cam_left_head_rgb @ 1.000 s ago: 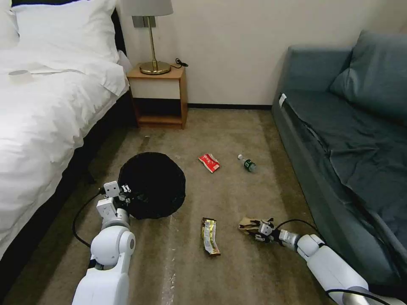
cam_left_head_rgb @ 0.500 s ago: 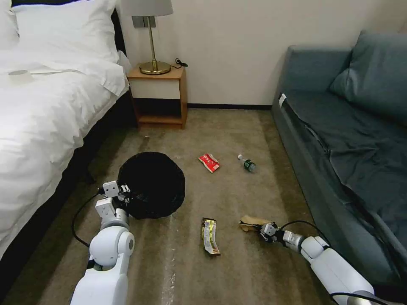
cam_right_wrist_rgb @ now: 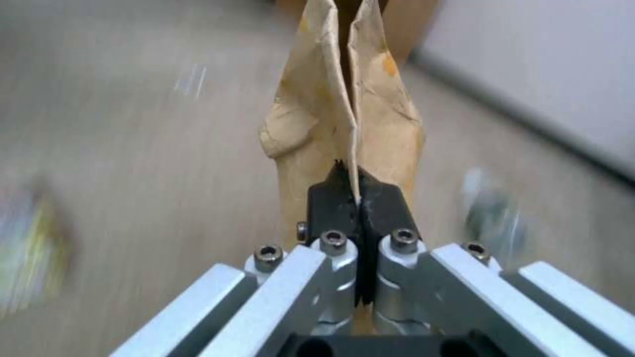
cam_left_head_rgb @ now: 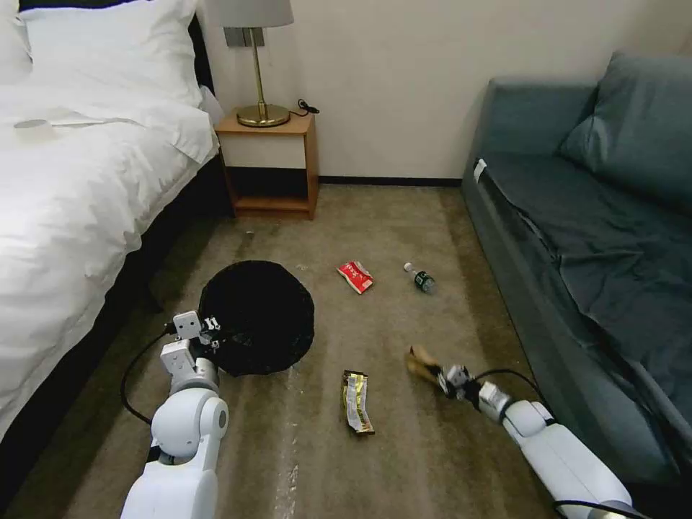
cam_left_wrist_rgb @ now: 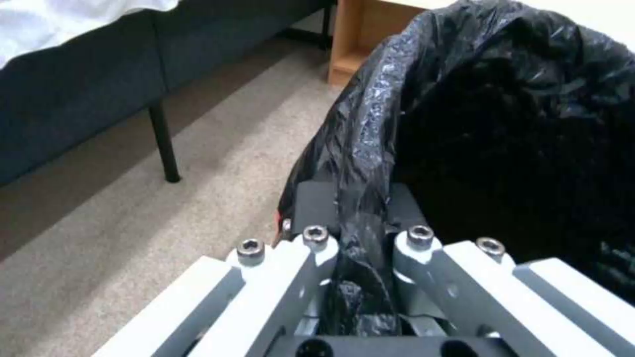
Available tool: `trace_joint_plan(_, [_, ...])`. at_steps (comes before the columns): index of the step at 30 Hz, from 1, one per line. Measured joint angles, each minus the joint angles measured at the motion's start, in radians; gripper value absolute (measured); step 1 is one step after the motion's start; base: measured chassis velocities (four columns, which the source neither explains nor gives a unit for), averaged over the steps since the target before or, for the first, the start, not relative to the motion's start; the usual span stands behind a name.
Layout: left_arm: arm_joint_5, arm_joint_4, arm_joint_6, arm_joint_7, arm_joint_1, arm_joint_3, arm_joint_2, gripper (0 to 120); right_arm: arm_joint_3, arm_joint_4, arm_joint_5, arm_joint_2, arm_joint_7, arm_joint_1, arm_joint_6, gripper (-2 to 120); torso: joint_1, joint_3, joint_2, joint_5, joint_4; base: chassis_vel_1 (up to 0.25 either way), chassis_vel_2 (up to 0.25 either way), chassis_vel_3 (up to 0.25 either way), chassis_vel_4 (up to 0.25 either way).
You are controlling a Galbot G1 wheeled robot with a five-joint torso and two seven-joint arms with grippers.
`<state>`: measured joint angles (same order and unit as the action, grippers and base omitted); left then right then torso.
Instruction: Pick up the trash bin, then pick up the garbage on the floor and place it into the trash bin.
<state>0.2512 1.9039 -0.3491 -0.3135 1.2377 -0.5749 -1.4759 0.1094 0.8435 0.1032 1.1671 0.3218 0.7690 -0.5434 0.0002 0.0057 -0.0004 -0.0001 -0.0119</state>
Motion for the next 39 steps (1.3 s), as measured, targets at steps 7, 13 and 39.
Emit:
trace_joint_plan(7, [0.004,-0.018,0.001,-0.002,-0.014,0.003,-0.001,4,-0.034,0.215,0.088,0.054,-0.133,-0.008,0.049,0,0.000,0.000,0.000,-0.0003,0.0000,0.000,0.000,0.000,0.000])
trace_joint_plan(13, [0.005,-0.041,0.004,0.000,-0.028,0.008,-0.003,4,-0.136,0.439,0.136,0.100,-0.288,-0.019,0.114,0,0.000,0.000,0.000,-0.0004,0.0000,0.000,0.000,0.000,0.000])
trace_joint_plan(39, [0.029,-0.050,-0.005,-0.026,-0.058,0.042,-0.040,4,-0.505,0.482,0.106,0.240,-0.487,-0.099,0.186,10,0.000,0.000,0.000,-0.0001,-0.0002,0.000,0.000,0.000,0.000])
